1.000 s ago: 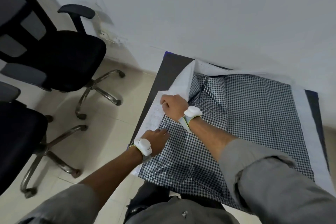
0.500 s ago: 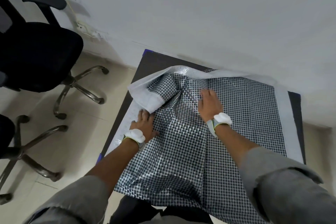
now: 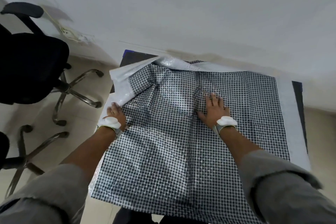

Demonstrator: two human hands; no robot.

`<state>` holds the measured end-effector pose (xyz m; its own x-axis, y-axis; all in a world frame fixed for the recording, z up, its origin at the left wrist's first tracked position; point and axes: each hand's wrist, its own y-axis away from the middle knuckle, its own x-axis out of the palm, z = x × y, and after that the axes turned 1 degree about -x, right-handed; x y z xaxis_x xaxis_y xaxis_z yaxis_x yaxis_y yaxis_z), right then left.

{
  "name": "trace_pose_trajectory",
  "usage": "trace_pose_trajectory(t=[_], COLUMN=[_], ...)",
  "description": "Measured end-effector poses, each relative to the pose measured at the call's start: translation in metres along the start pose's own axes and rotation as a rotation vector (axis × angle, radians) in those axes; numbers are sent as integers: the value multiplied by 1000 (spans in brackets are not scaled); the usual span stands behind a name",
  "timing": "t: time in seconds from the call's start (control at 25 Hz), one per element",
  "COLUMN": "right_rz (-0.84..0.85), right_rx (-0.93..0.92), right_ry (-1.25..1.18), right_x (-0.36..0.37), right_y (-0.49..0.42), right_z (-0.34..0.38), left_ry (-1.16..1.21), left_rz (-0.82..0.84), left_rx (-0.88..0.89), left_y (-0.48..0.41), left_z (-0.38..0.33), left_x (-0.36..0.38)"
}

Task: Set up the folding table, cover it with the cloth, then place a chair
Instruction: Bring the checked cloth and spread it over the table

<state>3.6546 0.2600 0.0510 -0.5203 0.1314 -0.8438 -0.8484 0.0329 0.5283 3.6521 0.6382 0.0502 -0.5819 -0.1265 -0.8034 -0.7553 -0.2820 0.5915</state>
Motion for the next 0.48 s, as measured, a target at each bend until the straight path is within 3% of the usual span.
trace_pose_trajectory(t=[0.12, 0.28, 0.48], right_rz=[24, -18, -1], right_rx=[60, 39, 11], right_ry=[-1, -17, 61], right_x=[3, 4, 32], right_y=[3, 4, 16], right_z=[-10, -14, -7], left_ry=[-44, -166, -91], left_rz=[0, -66, -32], left_rx=[-6, 221, 170], left_y=[5, 30, 37], left_z=[2, -12, -20], left_x=[-3, 5, 19])
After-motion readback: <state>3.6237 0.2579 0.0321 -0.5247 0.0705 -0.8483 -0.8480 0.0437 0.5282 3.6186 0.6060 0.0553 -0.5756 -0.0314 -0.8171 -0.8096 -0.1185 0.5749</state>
